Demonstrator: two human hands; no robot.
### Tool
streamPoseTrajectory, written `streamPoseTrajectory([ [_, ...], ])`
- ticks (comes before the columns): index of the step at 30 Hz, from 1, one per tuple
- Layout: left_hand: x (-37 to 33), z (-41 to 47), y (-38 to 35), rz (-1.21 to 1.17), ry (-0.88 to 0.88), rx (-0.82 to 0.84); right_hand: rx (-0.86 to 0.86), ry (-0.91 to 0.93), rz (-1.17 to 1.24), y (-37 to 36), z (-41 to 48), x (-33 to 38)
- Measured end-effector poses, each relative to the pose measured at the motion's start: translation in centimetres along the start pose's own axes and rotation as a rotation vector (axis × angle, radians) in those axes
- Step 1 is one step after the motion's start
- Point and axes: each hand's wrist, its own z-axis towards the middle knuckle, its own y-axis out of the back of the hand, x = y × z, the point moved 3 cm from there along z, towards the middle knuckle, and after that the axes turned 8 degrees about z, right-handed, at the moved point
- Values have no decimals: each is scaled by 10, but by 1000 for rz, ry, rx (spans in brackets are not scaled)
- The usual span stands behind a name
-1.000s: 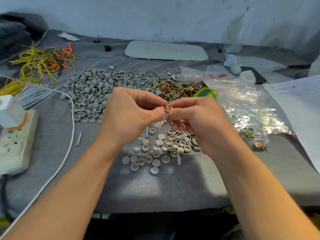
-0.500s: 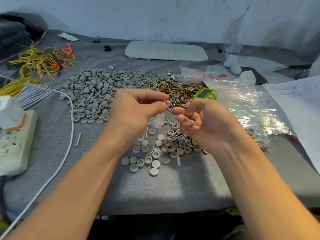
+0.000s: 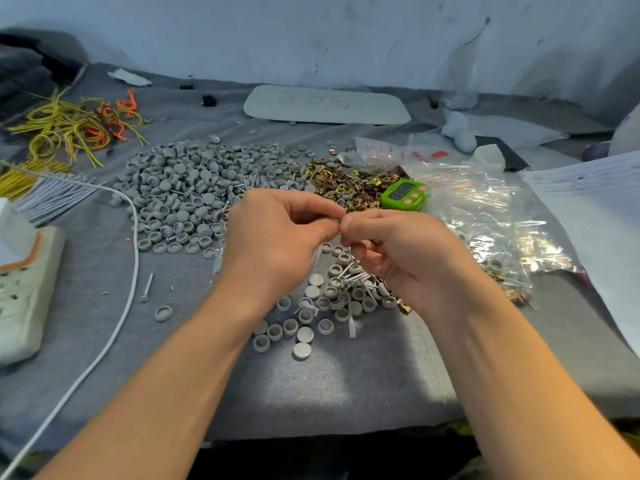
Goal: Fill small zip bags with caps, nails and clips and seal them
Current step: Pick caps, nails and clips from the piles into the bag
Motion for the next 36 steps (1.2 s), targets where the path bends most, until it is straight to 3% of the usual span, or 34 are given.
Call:
streamPoseTrajectory([
  [7, -4, 0, -5, -7, -42, -87, 5, -160, 316, -1, 3, -3],
  [12, -4, 1, -2, -53, 10, -76, -5, 50, 103, 2, 4, -3],
  [14, -5, -1, 2, 83, -29, -90, -98, 132, -38, 7, 4, -2],
  [15, -5, -1, 4, 234, -74, -67, -169, 169, -122, 11, 5, -1],
  [17, -2, 1, 4, 493, -116, 152, -259, 199, -212, 16, 7, -1],
  [19, 5, 1, 7, 679, -72, 373, -263, 165, -207, 16, 9, -2],
  [21, 15, 1, 12, 806, -22, 443, -250, 117, -214, 13, 12, -6],
  [25, 23, 5, 11, 790, 94, 402, -244, 137, -282, 2, 18, -13],
  [30, 35, 11, 11, 687, 50, 212, -329, 194, -354, 0, 27, -15],
  [33, 31, 13, 15, 633, 0, 120, -241, 183, -417, -7, 28, -15],
  [36, 24, 11, 13, 579, -27, 148, -104, 227, -455, -23, 25, -16],
])
